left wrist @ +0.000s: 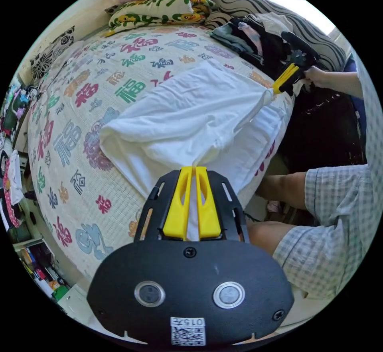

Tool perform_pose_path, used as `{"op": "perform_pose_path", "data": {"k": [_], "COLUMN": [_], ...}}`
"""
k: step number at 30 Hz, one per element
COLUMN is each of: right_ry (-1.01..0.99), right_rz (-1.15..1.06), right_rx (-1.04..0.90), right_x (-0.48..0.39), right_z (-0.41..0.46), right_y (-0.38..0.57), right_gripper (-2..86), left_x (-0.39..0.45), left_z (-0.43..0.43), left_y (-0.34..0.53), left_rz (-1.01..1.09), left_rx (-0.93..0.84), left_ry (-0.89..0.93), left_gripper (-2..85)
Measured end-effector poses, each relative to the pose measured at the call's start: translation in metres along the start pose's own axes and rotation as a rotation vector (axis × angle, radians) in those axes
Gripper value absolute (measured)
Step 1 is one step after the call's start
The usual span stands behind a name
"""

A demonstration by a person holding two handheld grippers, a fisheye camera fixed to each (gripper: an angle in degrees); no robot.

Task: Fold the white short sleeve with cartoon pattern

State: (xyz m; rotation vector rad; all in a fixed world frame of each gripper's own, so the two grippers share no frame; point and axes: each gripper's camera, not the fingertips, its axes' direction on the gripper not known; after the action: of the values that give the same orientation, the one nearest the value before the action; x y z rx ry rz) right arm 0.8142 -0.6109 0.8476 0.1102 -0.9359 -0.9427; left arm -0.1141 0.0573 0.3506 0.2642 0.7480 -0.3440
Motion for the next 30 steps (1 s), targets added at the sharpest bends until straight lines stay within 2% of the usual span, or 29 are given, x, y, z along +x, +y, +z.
{"op": "perform_pose_path", "data": {"k": [3,9,17,19,21,24,26,28,30], "right_ry": [0.046,0.055,0.081,0.046,-0.030,-0.142,-0.219,-0.273,-0.298], "right_rz": [-0.013,-0.002,-0.007,0.068,0.150,0.336,0.496,0.571,0.612], "right_rx": [-0.048,-0.073,-0.092,-0.121,-0.130,-0.064,0.073,0.210,0.310], "right_x": [-0.013,-0.014,-0.010,0.001,0.017,0.057,0.098,0.129,0.156], "right_z": [0.025,0.043,0.043,0.051,0.051,0.034,0.007,-0.015,-0.031], "right_y": [0.027,0.049,0.085,0.090,0.099,0.124,0.140,0.142,0.133], "right_gripper": [0.2,0.4,3.4,4.1,4.3,5.1,6.4,7.6,8.1], "left_x": [0.016,0.016,0.000,-0.011,-0.025,-0.069,-0.111,-0.178,-0.229], "left_z": [0.013,0.033,0.015,0.041,0.048,0.022,-0.002,-0.029,-0.035], "left_y": [0.022,0.045,0.058,0.054,0.058,0.068,0.067,0.055,0.041], "left_rz": [-0.025,-0.053,-0.078,-0.109,-0.150,-0.318,-0.478,-0.673,-0.797], "left_rx": [-0.048,-0.115,-0.095,-0.249,-0.322,-0.245,-0.123,0.088,0.214], "left_ry": [0.024,-0.040,-0.063,-0.044,-0.019,0.032,0.055,0.117,0.202], "left_gripper": [0.0,-0.1,2.9,5.9,6.2,6.5,6.9,8.5,10.4]}}
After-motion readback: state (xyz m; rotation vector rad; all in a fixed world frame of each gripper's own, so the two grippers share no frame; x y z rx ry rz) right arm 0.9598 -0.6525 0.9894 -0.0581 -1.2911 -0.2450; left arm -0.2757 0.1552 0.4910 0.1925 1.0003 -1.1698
